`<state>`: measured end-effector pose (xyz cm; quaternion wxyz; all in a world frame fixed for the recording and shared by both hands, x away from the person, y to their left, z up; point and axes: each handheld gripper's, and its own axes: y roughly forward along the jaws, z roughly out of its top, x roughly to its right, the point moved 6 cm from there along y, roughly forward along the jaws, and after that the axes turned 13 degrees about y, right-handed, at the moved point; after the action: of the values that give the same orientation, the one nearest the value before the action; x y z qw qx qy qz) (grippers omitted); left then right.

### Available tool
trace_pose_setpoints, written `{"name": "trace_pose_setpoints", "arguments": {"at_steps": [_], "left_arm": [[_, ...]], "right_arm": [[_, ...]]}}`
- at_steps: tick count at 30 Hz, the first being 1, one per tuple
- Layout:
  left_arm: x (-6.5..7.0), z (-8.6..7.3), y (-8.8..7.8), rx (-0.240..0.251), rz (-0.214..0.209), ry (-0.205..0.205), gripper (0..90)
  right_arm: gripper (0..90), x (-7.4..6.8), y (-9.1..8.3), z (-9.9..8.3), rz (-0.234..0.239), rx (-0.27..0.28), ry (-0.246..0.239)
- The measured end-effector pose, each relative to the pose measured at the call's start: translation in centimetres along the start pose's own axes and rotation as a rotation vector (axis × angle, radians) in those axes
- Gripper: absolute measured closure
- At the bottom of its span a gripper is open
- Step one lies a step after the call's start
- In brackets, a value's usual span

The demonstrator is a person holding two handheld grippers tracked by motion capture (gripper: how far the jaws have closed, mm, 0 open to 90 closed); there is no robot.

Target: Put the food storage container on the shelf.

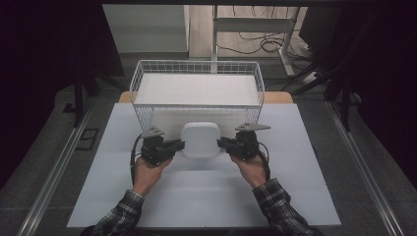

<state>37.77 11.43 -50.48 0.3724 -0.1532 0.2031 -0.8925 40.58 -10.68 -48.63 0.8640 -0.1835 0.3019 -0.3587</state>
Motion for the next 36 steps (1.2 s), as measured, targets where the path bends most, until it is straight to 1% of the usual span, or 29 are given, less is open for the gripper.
{"name": "trace_pose_setpoints", "arguments": {"at_steps": [1, 2, 4, 5, 6, 8, 9, 11, 12, 13, 14, 18, 20, 21, 22, 23, 24, 25, 26, 27, 28, 29, 30, 32, 33, 34, 35, 36], "left_arm": [[0.0, 0.0, 0.0, 0.000, 0.000, 0.000, 78.3], [-0.3, 0.2, 0.2, -0.002, -0.001, -0.003, 78.3], [-0.7, 0.3, 0.7, -0.011, 0.004, -0.009, 78.3], [-0.8, 0.3, 0.9, -0.014, 0.005, -0.013, 78.3], [-1.0, 0.3, 1.2, -0.021, 0.005, -0.017, 78.3], [-1.1, 0.2, 1.4, -0.026, 0.004, -0.016, 78.3], [-1.2, 0.0, 1.7, -0.032, 0.002, -0.030, 78.4], [-1.2, -0.2, 1.8, -0.036, 0.002, -0.034, 78.3], [-1.2, -0.4, 1.9, -0.036, 0.002, -0.042, 78.3], [-1.3, -0.5, 2.0, -0.037, 0.002, -0.039, 78.3], [-1.5, -0.7, 2.1, -0.042, 0.002, -0.049, 78.3], [-1.8, -0.8, 2.6, -0.048, 0.004, -0.062, 78.2], [-2.3, -0.7, 3.1, -0.051, 0.017, -0.069, 77.5], [-2.3, -0.7, 3.1, -0.051, 0.017, -0.069, 77.0], [-2.6, -0.7, 3.3, -0.044, 0.020, -0.076, 76.4], [-2.6, -0.7, 3.3, -0.044, 0.020, -0.076, 75.7], [-2.7, -0.6, 3.4, -0.034, 0.023, -0.073, 74.8], [-2.7, -0.6, 3.4, -0.034, 0.029, -0.066, 74.8], [-2.6, -0.4, 3.6, -0.034, 0.045, -0.046, 73.9], [-2.7, -0.3, 3.7, -0.031, 0.056, -0.037, 72.3], [-2.9, -0.1, 3.9, -0.030, 0.061, -0.028, 69.8], [-2.9, -0.1, 3.9, -0.030, 0.061, -0.028, 68.1], [-3.3, 0.2, 4.1, -0.022, 0.077, -0.015, 64.8], [-3.8, 0.4, 4.2, -0.014, 0.087, -0.021, 59.2], [-3.8, 0.4, 4.2, -0.014, 0.087, -0.021, 57.5], [-4.2, 0.5, 4.5, -0.001, 0.107, -0.016, 55.6], [-4.2, 0.5, 4.5, -0.001, 0.107, -0.016, 55.0], [-4.3, 0.6, 4.6, 0.009, 0.120, -0.025, 55.0]], "right_arm": [[77.0, 0.0, 0.0, 0.0, 0.000, 0.000, 0.000], [76.9, 0.1, 0.2, 0.2, -0.001, 0.001, 0.002], [76.5, 0.7, 1.1, 0.7, -0.015, 0.000, 0.014], [76.5, 0.7, 1.1, 0.7, -0.015, 0.000, 0.014], [76.3, 1.1, 1.5, 0.8, -0.022, -0.006, 0.020], [76.2, 1.3, 1.6, 0.7, -0.024, -0.011, 0.025], [76.2, 1.6, 2.0, 0.6, -0.023, -0.017, 0.029], [76.1, 1.7, 2.1, 0.5, -0.023, -0.019, 0.031], [76.1, 1.9, 2.4, 0.3, -0.025, -0.030, 0.034], [76.1, 1.9, 2.4, 0.3, -0.025, -0.030, 0.034], [76.1, 2.0, 2.6, 0.2, -0.028, -0.035, 0.039], [76.0, 2.2, 3.0, 0.3, -0.031, -0.036, 0.047], [75.8, 2.5, 3.4, 0.4, -0.042, -0.046, 0.050], [75.8, 2.5, 3.4, 0.4, -0.042, -0.046, 0.050], [75.7, 2.5, 3.6, 0.7, -0.021, -0.041, 0.070], [75.7, 2.5, 3.6, 0.7, -0.021, -0.041, 0.070], [74.0, 2.5, 3.7, 0.9, -0.035, -0.033, 0.050], [74.0, 2.5, 3.7, 0.9, -0.035, -0.033, 0.050], [73.3, 2.5, 3.7, 1.0, -0.040, -0.032, 0.048], [72.2, 2.5, 3.9, 1.2, -0.040, -0.025, 0.044], [69.1, 2.6, 4.2, 1.4, -0.054, -0.017, 0.035], [69.1, 2.6, 4.2, 1.4, -0.054, -0.017, 0.035], [65.4, 2.6, 4.5, 1.6, -0.073, -0.014, 0.033], [62.3, 2.8, 4.8, 1.7, -0.066, -0.003, 0.046], [62.3, 2.8, 4.8, 1.7, -0.066, -0.003, 0.046], [60.7, 3.1, 5.0, 2.0, -0.079, 0.020, 0.042], [60.7, 3.1, 5.0, 2.0, -0.079, 0.020, 0.042], [60.0, 3.1, 5.1, 2.1, -0.084, 0.028, 0.040]]}}
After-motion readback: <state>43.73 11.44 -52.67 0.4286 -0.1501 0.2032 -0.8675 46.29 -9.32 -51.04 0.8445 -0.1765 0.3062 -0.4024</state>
